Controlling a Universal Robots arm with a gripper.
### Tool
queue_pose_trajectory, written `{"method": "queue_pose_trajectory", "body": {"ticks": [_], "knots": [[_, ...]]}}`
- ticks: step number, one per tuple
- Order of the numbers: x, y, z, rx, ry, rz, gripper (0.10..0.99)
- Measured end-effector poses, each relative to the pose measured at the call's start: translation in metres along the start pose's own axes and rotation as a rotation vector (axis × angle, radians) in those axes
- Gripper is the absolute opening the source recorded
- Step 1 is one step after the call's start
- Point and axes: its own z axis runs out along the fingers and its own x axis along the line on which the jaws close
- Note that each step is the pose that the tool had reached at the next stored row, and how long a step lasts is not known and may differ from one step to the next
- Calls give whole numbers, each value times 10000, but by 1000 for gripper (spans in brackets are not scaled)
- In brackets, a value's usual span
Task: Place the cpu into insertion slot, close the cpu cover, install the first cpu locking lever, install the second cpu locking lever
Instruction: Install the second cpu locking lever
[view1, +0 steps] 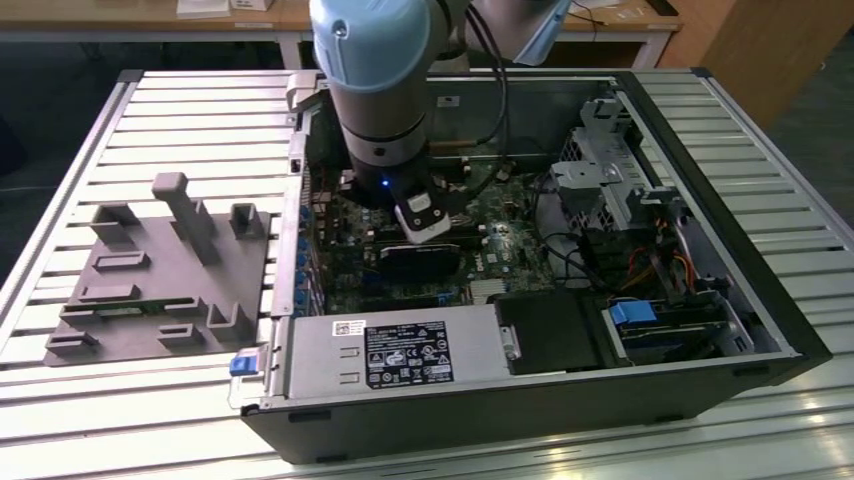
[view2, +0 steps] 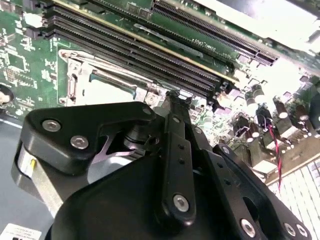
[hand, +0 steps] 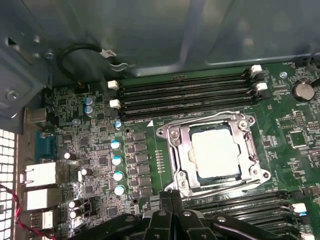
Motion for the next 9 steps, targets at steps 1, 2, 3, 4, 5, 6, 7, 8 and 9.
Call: {"method": "queue_pose_trajectory", "body": {"ticks": [1, 2, 3, 4, 5, 6, 7, 8, 9], "knots": [[-8, 2, 0, 7, -2, -1, 102], [-23, 4, 1, 14, -2, 0, 102], [-44, 7, 3, 18, 1, 2, 102], [-69, 10, 5, 21, 6, 5, 102], [-95, 14, 7, 24, 12, 9, 102], [-124, 19, 10, 26, 18, 11, 102], [-152, 23, 12, 29, 25, 12, 102], [-179, 27, 15, 30, 31, 15, 102], [-206, 31, 17, 34, 39, 18, 102]]}}
